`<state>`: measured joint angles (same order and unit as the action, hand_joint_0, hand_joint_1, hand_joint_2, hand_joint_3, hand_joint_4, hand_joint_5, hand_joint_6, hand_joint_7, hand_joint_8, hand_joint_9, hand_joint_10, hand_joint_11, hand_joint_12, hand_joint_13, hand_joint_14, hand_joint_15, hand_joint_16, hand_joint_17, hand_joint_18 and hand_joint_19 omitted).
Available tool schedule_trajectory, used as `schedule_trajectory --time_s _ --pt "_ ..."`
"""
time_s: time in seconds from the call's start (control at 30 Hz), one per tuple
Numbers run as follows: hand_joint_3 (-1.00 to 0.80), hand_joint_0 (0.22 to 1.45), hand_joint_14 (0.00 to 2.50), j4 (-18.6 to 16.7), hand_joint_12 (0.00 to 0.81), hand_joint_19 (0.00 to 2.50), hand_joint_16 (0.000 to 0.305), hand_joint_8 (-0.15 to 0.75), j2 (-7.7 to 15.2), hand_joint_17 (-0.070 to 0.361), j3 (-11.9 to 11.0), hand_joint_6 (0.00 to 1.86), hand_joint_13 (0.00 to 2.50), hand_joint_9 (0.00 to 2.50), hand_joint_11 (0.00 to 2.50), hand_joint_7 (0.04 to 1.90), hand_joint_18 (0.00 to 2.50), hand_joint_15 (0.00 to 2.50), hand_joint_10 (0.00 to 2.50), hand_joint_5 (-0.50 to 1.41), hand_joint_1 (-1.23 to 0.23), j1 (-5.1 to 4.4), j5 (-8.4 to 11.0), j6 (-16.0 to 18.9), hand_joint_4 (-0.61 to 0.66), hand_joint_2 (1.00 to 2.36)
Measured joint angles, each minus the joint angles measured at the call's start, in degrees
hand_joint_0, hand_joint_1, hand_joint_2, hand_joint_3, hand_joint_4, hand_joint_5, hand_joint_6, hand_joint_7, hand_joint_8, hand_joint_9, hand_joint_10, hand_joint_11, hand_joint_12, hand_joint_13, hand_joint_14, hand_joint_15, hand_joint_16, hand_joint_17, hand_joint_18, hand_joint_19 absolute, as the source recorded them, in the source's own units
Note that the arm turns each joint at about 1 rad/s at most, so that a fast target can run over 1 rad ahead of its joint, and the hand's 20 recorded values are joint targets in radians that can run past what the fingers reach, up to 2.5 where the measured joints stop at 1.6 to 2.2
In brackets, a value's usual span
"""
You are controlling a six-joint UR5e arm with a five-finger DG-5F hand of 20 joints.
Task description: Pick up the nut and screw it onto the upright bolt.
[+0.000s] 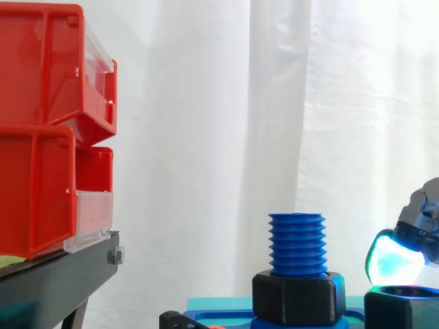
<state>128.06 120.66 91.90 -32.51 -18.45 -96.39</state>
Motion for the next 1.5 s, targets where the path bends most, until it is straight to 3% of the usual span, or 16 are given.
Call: schedule_trajectory --time_s 0.37,0.77,0.93,1.3,1.5 --pt "-0.5 0.45 0.0 1.47 0.409 0.0 0.055 0.314 -0.01 0.124 0.01 0.5 0.41 0.39 0.0 0.94 0.35 0.0 0.0 -0.19 -0.67 0.42 -1.01 1.1 0.34 1.0" --pt "-0.5 0.53 0.0 3.03 0.369 0.0 0.048 0.312 -0.05 0.107 -0.02 0.5 0.49 0.48 0.0 1.21 0.43 0.0 0.0 -0.15 -0.65 0.78 -1.45 2.61 0.35 1.0" --pt "-0.5 0.53 0.0 3.7 0.368 0.0 0.047 0.312 -0.06 0.106 -0.02 0.5 0.5 0.49 0.0 1.25 0.44 0.0 0.0 -0.14 -0.64 0.92 -1.87 4.81 0.33 1.0" --pt "-0.5 0.53 0.0 5.36 0.367 0.0 0.047 0.314 -0.28 0.106 -0.23 0.5 0.51 0.5 0.0 1.27 0.45 0.0 0.0 -0.14 -0.64 1.6 -5.56 9.04 0.33 1.0" --pt "-0.5 0.53 0.0 10.85 0.368 0.0 0.047 0.312 -1.79 0.106 -1.2 0.5 0.51 0.5 0.0 1.27 0.45 0.0 0.0 -0.14 -0.63 2.33 -7.07 12.25 0.34 1.0"
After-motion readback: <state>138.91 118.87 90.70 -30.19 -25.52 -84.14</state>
